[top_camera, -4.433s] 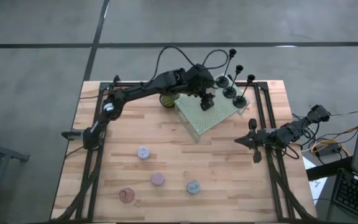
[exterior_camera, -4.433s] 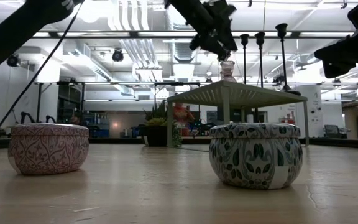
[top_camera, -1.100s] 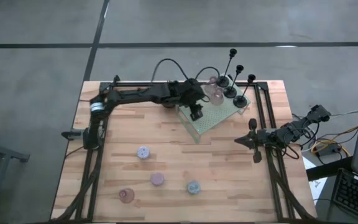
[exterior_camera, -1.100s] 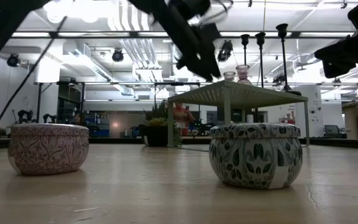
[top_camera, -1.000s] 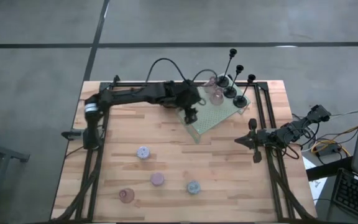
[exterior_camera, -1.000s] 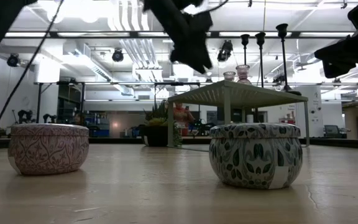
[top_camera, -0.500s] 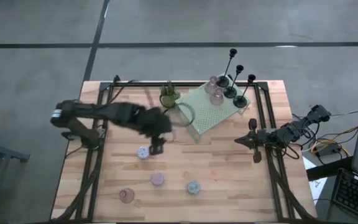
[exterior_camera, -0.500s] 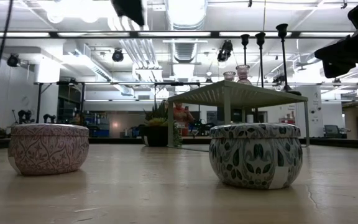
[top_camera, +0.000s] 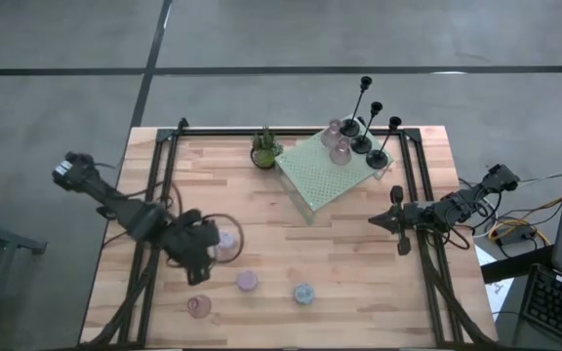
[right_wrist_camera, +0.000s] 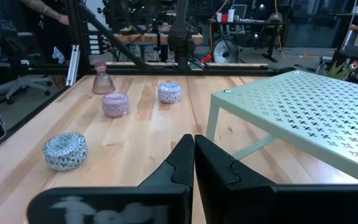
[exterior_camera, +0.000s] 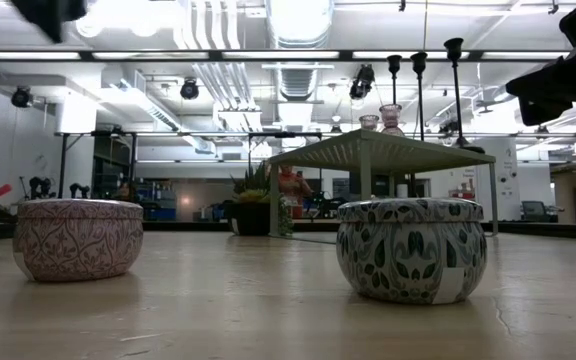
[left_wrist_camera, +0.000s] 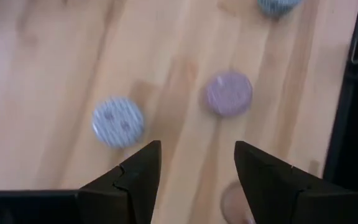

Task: Pick & Place candle stick holders
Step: Put the pink candle holder on the shelf aligned with the other pink candle holders

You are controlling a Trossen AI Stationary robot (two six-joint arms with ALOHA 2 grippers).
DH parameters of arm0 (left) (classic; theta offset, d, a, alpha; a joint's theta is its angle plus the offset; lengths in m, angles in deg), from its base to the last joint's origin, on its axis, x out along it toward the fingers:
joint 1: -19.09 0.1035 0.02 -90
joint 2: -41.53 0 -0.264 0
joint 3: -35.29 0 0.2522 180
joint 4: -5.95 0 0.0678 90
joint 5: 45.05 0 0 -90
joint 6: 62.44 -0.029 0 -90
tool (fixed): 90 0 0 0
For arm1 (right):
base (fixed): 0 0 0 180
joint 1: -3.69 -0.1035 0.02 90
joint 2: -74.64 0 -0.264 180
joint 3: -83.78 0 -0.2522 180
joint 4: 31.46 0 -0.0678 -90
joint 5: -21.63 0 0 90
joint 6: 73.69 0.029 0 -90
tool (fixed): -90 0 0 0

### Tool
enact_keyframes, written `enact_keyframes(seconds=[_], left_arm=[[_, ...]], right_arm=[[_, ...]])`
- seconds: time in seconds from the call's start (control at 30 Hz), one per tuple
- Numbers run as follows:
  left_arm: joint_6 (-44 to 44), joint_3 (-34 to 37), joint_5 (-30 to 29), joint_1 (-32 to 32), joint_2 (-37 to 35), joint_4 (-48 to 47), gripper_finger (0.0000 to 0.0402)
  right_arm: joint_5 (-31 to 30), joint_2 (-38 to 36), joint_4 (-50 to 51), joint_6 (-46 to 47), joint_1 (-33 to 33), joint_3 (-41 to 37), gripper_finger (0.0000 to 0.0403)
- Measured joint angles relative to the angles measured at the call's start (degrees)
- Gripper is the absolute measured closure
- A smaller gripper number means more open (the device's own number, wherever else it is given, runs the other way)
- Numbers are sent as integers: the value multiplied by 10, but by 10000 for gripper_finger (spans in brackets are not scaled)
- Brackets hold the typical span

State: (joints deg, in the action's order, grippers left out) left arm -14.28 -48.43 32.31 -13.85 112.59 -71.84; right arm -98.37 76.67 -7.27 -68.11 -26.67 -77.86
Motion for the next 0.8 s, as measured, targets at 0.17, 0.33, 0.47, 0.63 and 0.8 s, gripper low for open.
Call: enact_keyframes(seconds=[0.17,0.33,0.47,0.63,0.8], left_arm=[[106,36,3,-83,-2,1,195],[233,54,13,-163,6,4,195],[312,67,-5,-207,18,8,195],[364,96,4,-219,36,26,195],[372,110,45,-219,60,58,195]], right_arm=[[0,0,0,2,0,0,394],[0,0,0,1,0,0,394],[0,0,0,0,0,0,394],[0,0,0,2,0,0,394],[0,0,0,2,0,0,394]])
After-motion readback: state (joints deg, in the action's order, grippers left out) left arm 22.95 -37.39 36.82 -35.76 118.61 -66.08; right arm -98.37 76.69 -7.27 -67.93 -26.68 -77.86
